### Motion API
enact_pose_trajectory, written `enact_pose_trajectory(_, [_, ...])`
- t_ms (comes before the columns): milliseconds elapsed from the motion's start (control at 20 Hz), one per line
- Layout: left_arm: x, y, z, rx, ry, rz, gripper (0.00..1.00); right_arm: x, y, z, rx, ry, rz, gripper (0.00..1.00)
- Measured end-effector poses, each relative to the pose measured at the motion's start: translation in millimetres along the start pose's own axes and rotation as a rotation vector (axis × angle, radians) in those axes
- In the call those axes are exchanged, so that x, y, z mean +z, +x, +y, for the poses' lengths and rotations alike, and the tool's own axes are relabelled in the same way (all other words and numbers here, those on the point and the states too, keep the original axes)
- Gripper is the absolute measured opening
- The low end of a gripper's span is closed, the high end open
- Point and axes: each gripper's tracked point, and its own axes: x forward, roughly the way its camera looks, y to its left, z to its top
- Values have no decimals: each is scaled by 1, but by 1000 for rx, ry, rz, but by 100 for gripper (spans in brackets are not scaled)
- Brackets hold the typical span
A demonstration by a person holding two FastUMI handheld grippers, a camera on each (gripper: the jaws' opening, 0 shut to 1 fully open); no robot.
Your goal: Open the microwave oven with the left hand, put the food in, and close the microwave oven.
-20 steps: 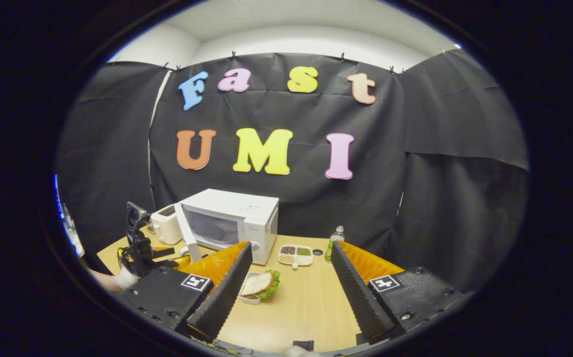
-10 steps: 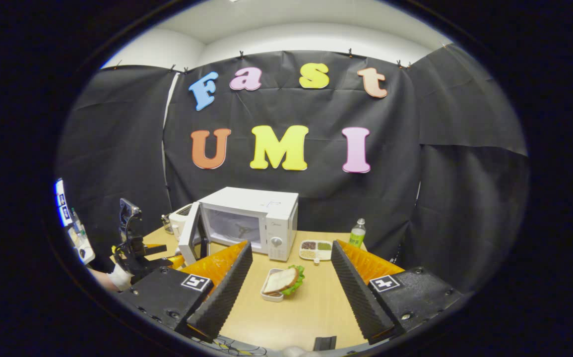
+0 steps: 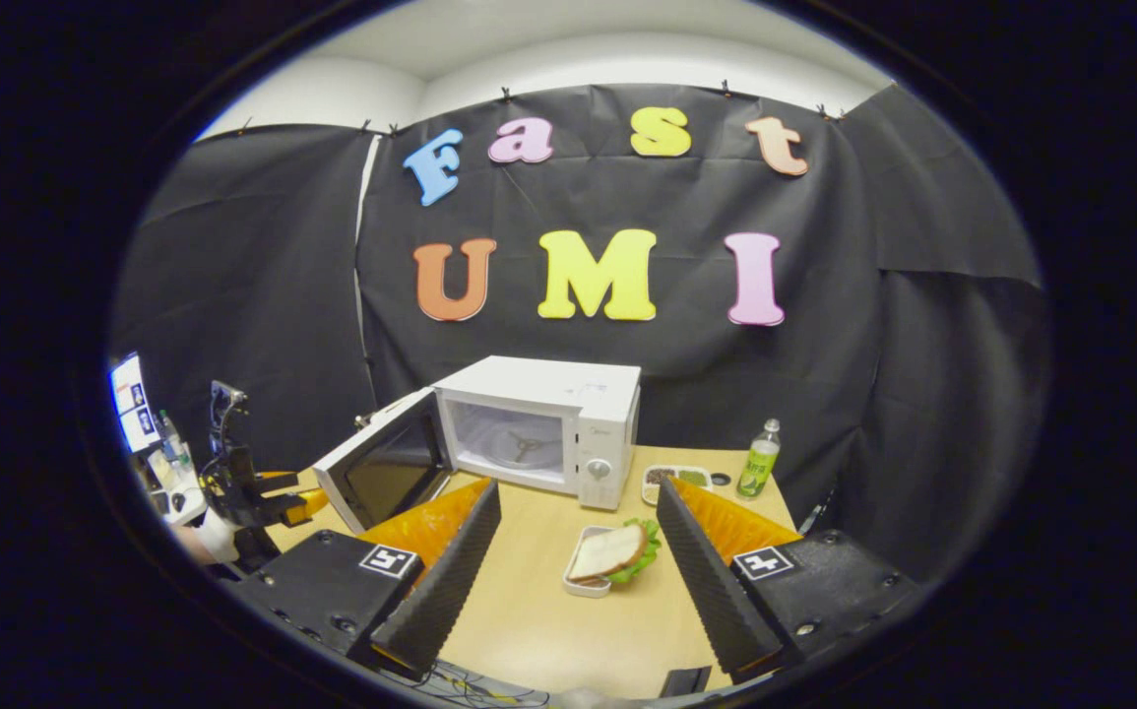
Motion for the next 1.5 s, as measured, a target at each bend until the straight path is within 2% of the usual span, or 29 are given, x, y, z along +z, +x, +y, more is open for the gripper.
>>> enact_pose_trajectory(100, [3,-5,16,25,-22,-7,98,-5,8,-3,12,19,19,96])
enact_pose_trajectory(150, [3,-8,21,36,-22,-8,84,-9,14,-8,13,32,27,96])
enact_pose_trajectory(200, [3,-10,24,48,-10,-7,96,-13,21,-14,15,47,35,100])
enact_pose_trajectory(250, [3,-13,26,59,-1,-9,96,-20,30,-20,14,56,50,100])
enact_pose_trajectory(300, [5,-15,25,58,-1,-11,84,-26,40,-28,15,65,67,96])
enact_pose_trajectory(350, [7,-18,20,54,-2,-16,96,-35,50,-37,16,75,83,96])
enact_pose_trajectory(400, [8,-19,17,54,2,-16,96,-46,62,-49,14,92,110,100])
enact_pose_trajectory(500, [7,-20,7,58,0,-5,96,-70,88,-72,21,137,178,100])
enact_pose_trajectory(550, [11,-22,1,52,-7,-8,96,-85,103,-82,26,159,215,94])
enact_pose_trajectory(600, [16,-24,-10,29,-13,-22,96,-100,117,-93,29,174,260,98])
enact_pose_trajectory(700, [27,-31,-42,-55,-31,-46,96,-125,143,-107,55,221,337,95])
enact_pose_trajectory(800, [43,-36,-65,-97,-21,-89,96,-149,168,-110,104,289,404,93])
enact_pose_trajectory(900, [52,-36,-76,-80,9,-99,96,-169,189,-113,140,346,473,89])
enact_pose_trajectory(1000, [66,-41,-91,-73,-3,-105,96,-182,209,-112,188,373,521,88])
enact_pose_trajectory(1050, [72,-43,-99,-75,-23,-108,95,-187,218,-108,217,399,544,77])
enact_pose_trajectory(1100, [77,-46,-106,-71,-40,-111,96,-193,226,-105,243,418,574,85])
enact_pose_trajectory(1150, [81,-47,-112,-63,-55,-114,96,-198,231,-104,264,433,601,70])
enact_pose_trajectory(1200, [84,-48,-118,-63,-67,-114,96,-201,236,-101,284,448,622,80])
enact_pose_trajectory(1250, [84,-48,-123,-56,-70,-109,96,-204,239,-99,299,468,647,76])
enact_pose_trajectory(1300, [82,-48,-126,-48,-69,-97,96,-205,244,-98,309,499,660,61])
enact_pose_trajectory(1350, [81,-49,-128,-41,-67,-87,96,-206,245,-93,323,533,678,65])
enact_pose_trajectory(1400, [80,-51,-131,-44,-65,-82,96,-206,244,-91,329,564,707,49])
enact_pose_trajectory(1450, [79,-51,-133,-42,-58,-76,96,-207,244,-87,340,583,719,41])
enact_pose_trajectory(1500, [78,-52,-134,-45,-50,-71,96,-205,246,-85,341,584,720,43])
